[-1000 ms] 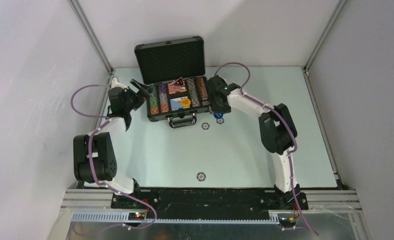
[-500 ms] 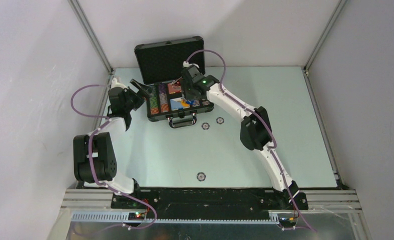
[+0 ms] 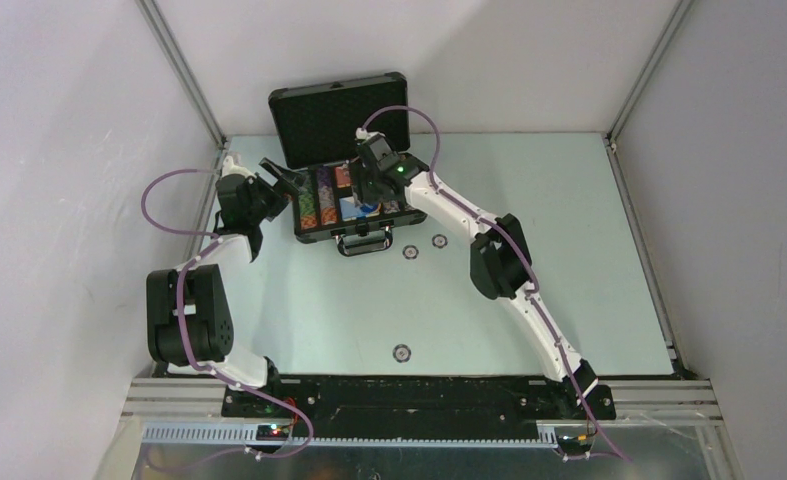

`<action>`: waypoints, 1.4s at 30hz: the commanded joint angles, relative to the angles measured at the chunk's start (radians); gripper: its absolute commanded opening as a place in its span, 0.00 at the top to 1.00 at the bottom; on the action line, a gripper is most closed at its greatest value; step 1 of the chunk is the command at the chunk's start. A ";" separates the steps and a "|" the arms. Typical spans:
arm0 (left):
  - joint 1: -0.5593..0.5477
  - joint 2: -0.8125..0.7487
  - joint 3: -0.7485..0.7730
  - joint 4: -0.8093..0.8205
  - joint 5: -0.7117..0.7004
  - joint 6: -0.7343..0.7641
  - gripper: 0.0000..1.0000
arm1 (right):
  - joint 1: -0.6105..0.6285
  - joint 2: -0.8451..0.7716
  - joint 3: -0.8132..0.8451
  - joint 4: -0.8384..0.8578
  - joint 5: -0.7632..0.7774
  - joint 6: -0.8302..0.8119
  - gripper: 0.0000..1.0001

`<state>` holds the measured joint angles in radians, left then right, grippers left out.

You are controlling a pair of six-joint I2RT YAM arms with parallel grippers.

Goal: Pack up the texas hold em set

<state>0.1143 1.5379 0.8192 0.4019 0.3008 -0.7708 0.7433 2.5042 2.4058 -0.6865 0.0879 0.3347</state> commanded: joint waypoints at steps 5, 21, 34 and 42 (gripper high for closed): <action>0.010 -0.002 0.016 0.030 0.018 -0.007 0.02 | 0.016 -0.135 -0.110 0.117 0.059 -0.067 0.34; -0.054 -0.043 0.032 0.016 -0.031 0.080 0.02 | -0.173 -0.584 -0.835 0.232 0.124 0.092 0.32; -0.182 -0.041 0.126 -0.099 -0.117 0.211 0.02 | -0.196 -0.479 -0.856 0.149 0.072 0.117 0.32; -0.184 -0.049 0.123 -0.124 -0.172 0.215 0.02 | -0.147 -0.546 -0.864 0.267 0.028 0.074 0.36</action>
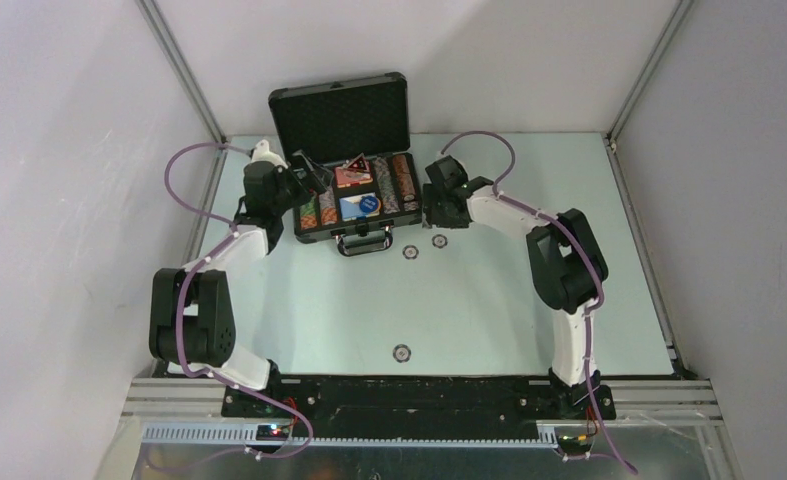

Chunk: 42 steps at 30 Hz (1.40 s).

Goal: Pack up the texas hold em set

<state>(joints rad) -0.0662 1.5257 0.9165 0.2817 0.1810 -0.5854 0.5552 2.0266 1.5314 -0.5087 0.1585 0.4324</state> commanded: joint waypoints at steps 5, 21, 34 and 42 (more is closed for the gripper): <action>0.021 -0.036 0.012 -0.012 -0.069 0.000 0.02 | 0.108 -0.028 0.028 0.163 -0.071 -0.037 0.37; 0.063 -0.005 0.012 -0.007 0.003 -0.054 0.02 | 0.044 -0.003 0.033 0.041 0.026 0.026 0.38; 0.063 0.003 0.015 -0.001 0.017 -0.056 0.02 | -0.012 0.127 0.139 -0.049 0.033 0.005 0.41; 0.063 0.004 0.015 0.000 0.022 -0.053 0.02 | -0.016 0.164 0.123 -0.078 0.035 0.017 0.54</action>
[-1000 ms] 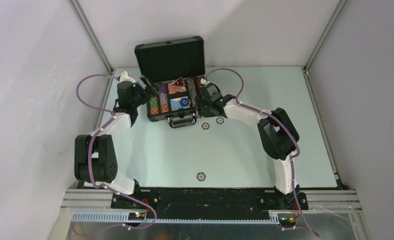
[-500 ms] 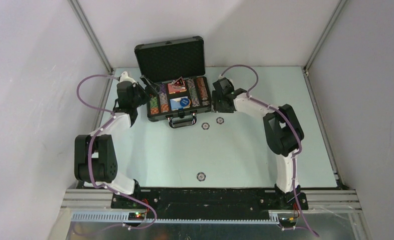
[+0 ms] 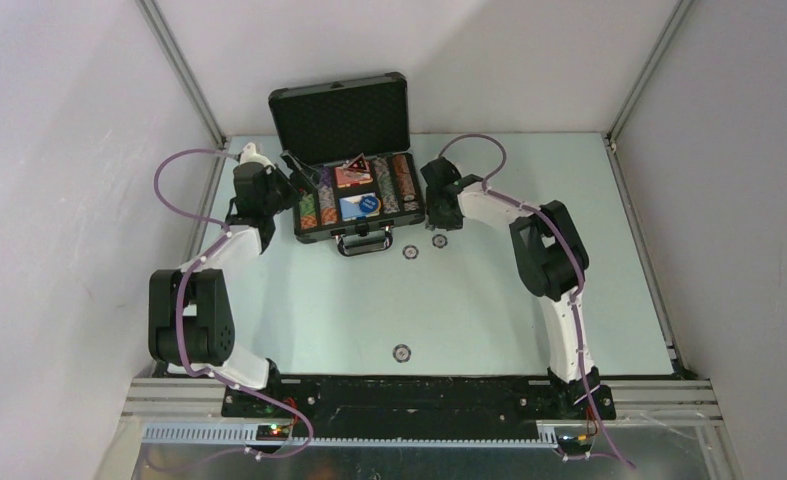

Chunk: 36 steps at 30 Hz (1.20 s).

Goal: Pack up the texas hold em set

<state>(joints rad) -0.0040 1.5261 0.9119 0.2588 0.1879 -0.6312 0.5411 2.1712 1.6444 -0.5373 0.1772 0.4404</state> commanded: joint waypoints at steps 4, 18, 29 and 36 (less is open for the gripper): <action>0.001 0.006 0.020 0.023 0.017 -0.005 0.02 | 0.016 -0.010 -0.038 -0.071 0.018 0.003 0.56; 0.001 0.005 0.020 0.023 0.023 -0.007 0.02 | 0.125 -0.134 -0.306 -0.110 0.020 0.009 0.61; 0.001 0.006 0.020 0.023 0.027 -0.008 0.02 | 0.328 -0.364 -0.580 -0.155 0.009 0.159 0.62; 0.001 0.004 0.018 0.022 0.025 -0.009 0.02 | 0.296 -0.541 -0.564 -0.052 0.084 0.122 0.44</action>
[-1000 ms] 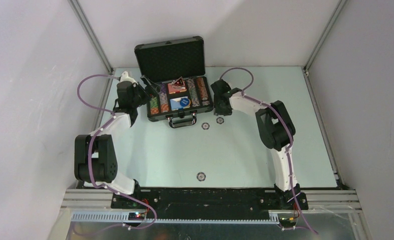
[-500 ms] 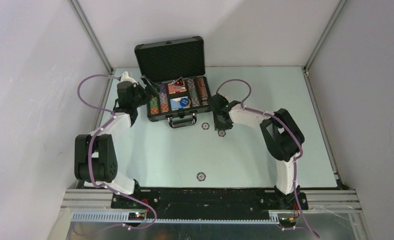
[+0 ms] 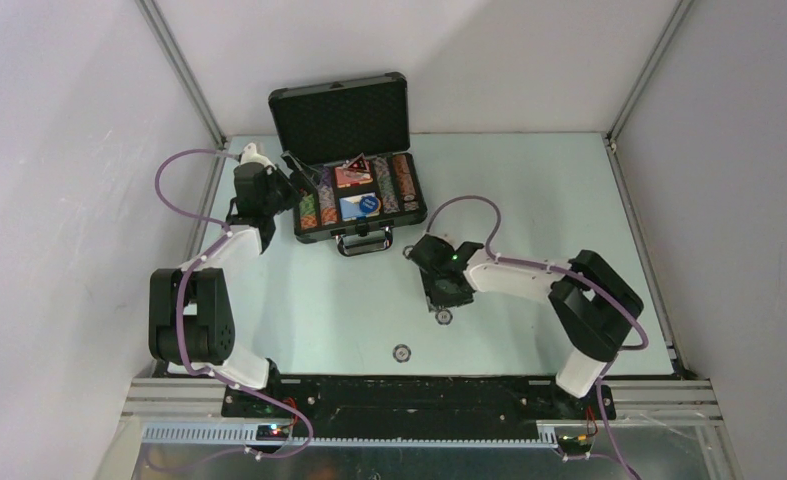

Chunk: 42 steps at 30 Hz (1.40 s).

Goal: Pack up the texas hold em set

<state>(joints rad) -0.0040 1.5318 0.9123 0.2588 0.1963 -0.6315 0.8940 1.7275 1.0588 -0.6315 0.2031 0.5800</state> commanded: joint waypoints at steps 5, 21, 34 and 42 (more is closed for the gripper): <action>0.001 -0.005 0.015 0.023 0.011 -0.008 0.02 | -0.117 -0.056 0.174 0.198 0.077 -0.114 0.37; 0.001 -0.009 0.006 0.026 0.009 -0.012 0.02 | -0.156 0.412 0.613 0.223 0.003 -0.221 0.50; 0.029 -0.009 0.005 0.028 0.013 -0.014 0.02 | -0.164 0.484 0.609 0.134 -0.004 -0.208 0.55; 0.033 -0.009 0.004 0.029 0.012 -0.016 0.02 | -0.134 0.427 0.475 0.089 -0.014 -0.192 0.57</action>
<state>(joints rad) 0.0227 1.5318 0.9119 0.2596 0.1959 -0.6392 0.7349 2.1799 1.6264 -0.4427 0.2024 0.3660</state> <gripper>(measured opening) 0.985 0.429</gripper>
